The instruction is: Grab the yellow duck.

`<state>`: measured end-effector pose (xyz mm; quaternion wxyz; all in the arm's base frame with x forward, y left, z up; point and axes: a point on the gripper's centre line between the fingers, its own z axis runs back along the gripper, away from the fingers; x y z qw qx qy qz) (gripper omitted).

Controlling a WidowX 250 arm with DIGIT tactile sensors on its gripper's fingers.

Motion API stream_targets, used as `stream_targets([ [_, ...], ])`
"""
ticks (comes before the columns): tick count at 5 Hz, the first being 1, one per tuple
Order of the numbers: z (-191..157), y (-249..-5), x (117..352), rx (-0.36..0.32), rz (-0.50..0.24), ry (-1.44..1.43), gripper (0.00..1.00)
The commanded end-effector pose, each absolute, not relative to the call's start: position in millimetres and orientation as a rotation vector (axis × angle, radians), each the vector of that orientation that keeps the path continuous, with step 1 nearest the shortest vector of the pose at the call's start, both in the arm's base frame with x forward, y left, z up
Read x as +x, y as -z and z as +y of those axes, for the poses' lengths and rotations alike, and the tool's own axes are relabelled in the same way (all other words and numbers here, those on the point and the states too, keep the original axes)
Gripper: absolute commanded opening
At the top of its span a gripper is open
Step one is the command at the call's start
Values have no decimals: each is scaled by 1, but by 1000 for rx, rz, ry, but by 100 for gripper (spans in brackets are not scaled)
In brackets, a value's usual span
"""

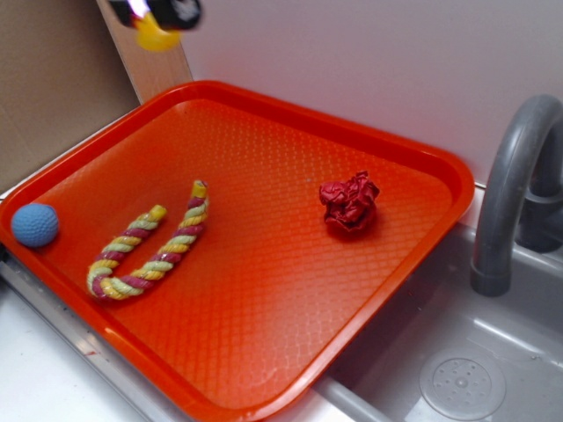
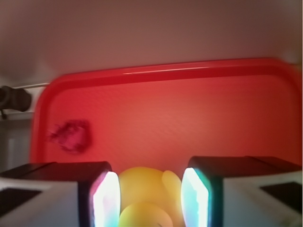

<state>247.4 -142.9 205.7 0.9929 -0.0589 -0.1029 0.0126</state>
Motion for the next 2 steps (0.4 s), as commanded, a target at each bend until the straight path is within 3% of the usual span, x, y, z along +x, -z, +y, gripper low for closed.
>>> stream_targets([
  [1,-112,-260,200,-97,-340,-108,0],
  [2,-107,-258,197,-128,-314,-99,0],
])
